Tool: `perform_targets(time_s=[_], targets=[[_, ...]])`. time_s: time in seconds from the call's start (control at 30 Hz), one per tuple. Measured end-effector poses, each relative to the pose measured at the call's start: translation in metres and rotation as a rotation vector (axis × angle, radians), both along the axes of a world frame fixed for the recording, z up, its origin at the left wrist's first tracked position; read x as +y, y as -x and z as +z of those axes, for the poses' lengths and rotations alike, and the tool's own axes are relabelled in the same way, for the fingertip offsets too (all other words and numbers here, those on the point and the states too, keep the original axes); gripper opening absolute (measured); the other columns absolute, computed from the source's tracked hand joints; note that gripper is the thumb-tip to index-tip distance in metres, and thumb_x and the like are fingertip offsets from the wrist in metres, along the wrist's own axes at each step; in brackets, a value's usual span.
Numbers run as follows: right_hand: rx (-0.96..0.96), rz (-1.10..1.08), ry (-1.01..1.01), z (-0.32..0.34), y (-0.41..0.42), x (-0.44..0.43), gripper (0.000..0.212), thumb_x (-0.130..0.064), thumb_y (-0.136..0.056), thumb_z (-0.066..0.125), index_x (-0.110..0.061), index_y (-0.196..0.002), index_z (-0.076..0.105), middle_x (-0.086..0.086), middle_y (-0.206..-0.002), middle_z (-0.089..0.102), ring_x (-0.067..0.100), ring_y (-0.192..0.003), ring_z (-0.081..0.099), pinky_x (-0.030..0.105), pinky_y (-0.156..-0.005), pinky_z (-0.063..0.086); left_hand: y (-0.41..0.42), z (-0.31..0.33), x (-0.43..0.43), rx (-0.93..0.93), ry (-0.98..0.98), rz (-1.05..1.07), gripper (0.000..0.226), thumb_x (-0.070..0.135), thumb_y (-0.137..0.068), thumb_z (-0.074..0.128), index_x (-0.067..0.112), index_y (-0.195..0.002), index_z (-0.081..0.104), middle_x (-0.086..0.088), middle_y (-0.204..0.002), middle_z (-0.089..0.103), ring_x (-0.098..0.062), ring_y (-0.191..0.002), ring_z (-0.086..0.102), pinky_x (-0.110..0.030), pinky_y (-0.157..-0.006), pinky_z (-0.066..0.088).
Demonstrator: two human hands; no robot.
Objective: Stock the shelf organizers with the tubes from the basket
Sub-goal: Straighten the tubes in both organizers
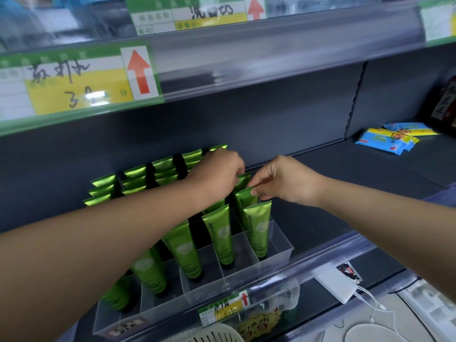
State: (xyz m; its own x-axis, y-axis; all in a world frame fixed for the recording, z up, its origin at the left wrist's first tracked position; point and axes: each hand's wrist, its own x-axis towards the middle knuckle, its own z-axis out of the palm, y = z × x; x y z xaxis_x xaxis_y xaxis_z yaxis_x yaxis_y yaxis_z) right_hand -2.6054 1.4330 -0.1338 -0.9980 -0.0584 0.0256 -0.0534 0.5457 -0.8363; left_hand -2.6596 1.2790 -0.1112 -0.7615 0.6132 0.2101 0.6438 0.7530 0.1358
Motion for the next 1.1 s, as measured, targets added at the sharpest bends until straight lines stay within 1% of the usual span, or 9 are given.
perform_targets(time_s=[0.13, 0.27, 0.37, 0.5, 0.6, 0.7, 0.83, 0.97, 1.1], targets=[[0.008, 0.001, -0.064, 0.004, -0.003, 0.004, 0.020, -0.006, -0.078, 0.074, -0.012, -0.097, 0.073, -0.001, -0.078, 0.070, 0.007, -0.069, 0.066, 0.014, -0.070, 0.055, -0.003, 0.000, -0.001, -0.009, -0.008, 0.011, 0.023, 0.010, -0.082, 0.065, 0.016, -0.103, 0.071, -0.008, -0.102, 0.070, -0.026, -0.096, 0.064, -0.034, -0.084, 0.052], [0.025, -0.023, -0.084, 0.013, -0.010, 0.016, 0.026, -0.009, -0.078, 0.074, -0.013, -0.103, 0.071, 0.001, -0.090, 0.072, 0.006, -0.078, 0.067, 0.014, -0.074, 0.054, -0.007, 0.009, -0.004, -0.015, -0.051, 0.042, 0.022, 0.010, -0.079, 0.067, 0.014, -0.099, 0.072, -0.010, -0.099, 0.070, -0.027, -0.095, 0.065, -0.035, -0.084, 0.052], [0.007, -0.059, -0.011, 0.016, -0.019, 0.026, 0.024, -0.005, -0.078, 0.073, -0.015, -0.100, 0.070, 0.001, -0.091, 0.073, 0.012, -0.085, 0.069, 0.020, -0.079, 0.055, -0.016, 0.022, -0.008, 0.011, -0.115, 0.054, 0.022, 0.015, -0.079, 0.069, 0.014, -0.101, 0.071, -0.004, -0.096, 0.072, -0.023, -0.094, 0.065, -0.032, -0.085, 0.051], [-0.015, -0.063, 0.081, 0.011, -0.035, 0.032, 0.027, 0.006, -0.078, 0.069, -0.020, -0.084, 0.068, 0.005, -0.087, 0.073, 0.013, -0.082, 0.069, 0.020, -0.076, 0.057, -0.050, 0.030, -0.015, -0.031, -0.365, 0.081, 0.026, 0.018, -0.079, 0.072, 0.018, -0.105, 0.070, 0.003, -0.098, 0.071, -0.013, -0.089, 0.066, -0.027, -0.088, 0.050], [-0.027, -0.053, 0.039, 0.001, -0.049, 0.035, 0.026, 0.002, -0.076, 0.071, -0.023, -0.086, 0.069, -0.003, -0.084, 0.074, 0.005, -0.077, 0.070, 0.013, -0.071, 0.054, -0.087, 0.023, -0.022, -0.068, -0.503, 0.110, 0.027, 0.019, -0.080, 0.072, 0.021, -0.107, 0.070, 0.010, -0.096, 0.071, 0.002, -0.081, 0.064, -0.014, -0.084, 0.049], [-0.038, -0.061, 0.005, -0.008, -0.059, 0.036, 0.026, -0.005, -0.076, 0.074, -0.029, -0.086, 0.069, -0.008, -0.083, 0.074, 0.003, -0.078, 0.069, 0.014, -0.076, 0.053, -0.120, 0.008, -0.032, -0.098, -0.588, 0.150, 0.031, 0.021, -0.080, 0.072, 0.025, -0.110, 0.068, 0.019, -0.092, 0.068, 0.015, -0.081, 0.059, 0.002, -0.078, 0.043], [-0.062, -0.074, 0.027, -0.023, -0.067, 0.033, 0.024, -0.011, -0.077, 0.075, -0.029, -0.091, 0.069, -0.008, -0.087, 0.074, 0.001, -0.079, 0.069, 0.014, -0.078, 0.052, -0.144, -0.027, -0.044, -0.175, -0.621, 0.246, 0.032, 0.027, -0.080, 0.071, 0.030, -0.111, 0.066, 0.029, -0.086, 0.062, 0.023, -0.080, 0.055, 0.008, -0.074, 0.037], [-0.038, -0.109, -0.011, -0.040, -0.069, 0.021, 0.025, -0.015, -0.076, 0.076, -0.021, -0.099, 0.070, -0.006, -0.090, 0.072, 0.004, -0.084, 0.067, 0.017, -0.082, 0.052, -0.149, -0.069, -0.039, -0.307, -0.649, 0.330, 0.034, 0.026, -0.082, 0.070, 0.025, -0.115, 0.066, 0.025, -0.091, 0.063, 0.022, -0.077, 0.053, 0.010, -0.066, 0.035], [-0.025, -0.135, 0.002, -0.048, -0.068, 0.008, 0.027, -0.017, -0.076, 0.076, -0.018, -0.102, 0.069, -0.003, -0.092, 0.071, 0.007, -0.088, 0.067, 0.021, -0.084, 0.052, -0.140, -0.098, -0.027, -0.332, -0.689, 0.377, 0.040, 0.021, -0.085, 0.068, 0.018, -0.124, 0.061, 0.009, -0.112, 0.067, 0.015, -0.079, 0.053, 0.010, -0.064, 0.033]])
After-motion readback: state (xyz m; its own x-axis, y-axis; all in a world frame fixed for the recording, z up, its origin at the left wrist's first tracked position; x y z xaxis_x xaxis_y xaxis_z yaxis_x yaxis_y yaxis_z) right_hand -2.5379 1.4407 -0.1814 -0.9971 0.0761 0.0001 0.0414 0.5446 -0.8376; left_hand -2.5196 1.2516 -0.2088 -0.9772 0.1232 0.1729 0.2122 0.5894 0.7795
